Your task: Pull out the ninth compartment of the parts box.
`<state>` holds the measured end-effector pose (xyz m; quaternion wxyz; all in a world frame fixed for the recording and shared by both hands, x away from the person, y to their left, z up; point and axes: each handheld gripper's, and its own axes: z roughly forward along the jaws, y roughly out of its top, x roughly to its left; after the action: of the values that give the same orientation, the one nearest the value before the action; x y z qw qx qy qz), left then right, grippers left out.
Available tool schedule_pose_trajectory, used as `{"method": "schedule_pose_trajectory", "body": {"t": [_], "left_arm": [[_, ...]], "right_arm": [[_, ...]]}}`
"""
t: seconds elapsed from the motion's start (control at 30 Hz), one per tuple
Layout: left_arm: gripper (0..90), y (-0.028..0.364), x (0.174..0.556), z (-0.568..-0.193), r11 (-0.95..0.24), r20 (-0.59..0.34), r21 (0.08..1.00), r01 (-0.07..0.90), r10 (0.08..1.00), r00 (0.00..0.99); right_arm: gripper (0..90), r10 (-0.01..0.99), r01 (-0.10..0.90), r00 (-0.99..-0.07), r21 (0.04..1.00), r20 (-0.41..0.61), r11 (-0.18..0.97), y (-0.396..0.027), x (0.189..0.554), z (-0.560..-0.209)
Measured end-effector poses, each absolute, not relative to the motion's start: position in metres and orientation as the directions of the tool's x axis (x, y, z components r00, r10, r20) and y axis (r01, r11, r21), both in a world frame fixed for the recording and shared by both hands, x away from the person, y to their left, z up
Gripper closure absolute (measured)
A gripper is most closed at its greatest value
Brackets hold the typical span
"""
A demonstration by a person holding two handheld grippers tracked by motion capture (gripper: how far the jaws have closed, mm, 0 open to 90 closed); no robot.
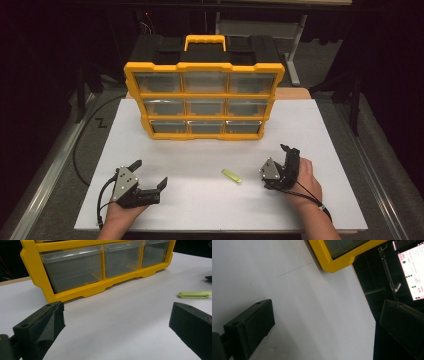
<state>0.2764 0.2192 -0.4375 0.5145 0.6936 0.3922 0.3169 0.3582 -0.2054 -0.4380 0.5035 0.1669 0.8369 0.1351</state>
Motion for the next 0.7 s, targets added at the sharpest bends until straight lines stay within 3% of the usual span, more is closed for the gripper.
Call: {"method": "schedule_pose_trajectory", "body": {"t": [0.7], "left_arm": [[0.7, 0.2196, 0.2766, -0.4384, -0.155, 0.029, 0.964, 0.216, 0.869, 0.493]], "right_arm": [[0.9, 0.245, 0.072, -0.409, 0.236, -0.879, 0.969, -0.1955, 0.3518, -0.4393]]}}
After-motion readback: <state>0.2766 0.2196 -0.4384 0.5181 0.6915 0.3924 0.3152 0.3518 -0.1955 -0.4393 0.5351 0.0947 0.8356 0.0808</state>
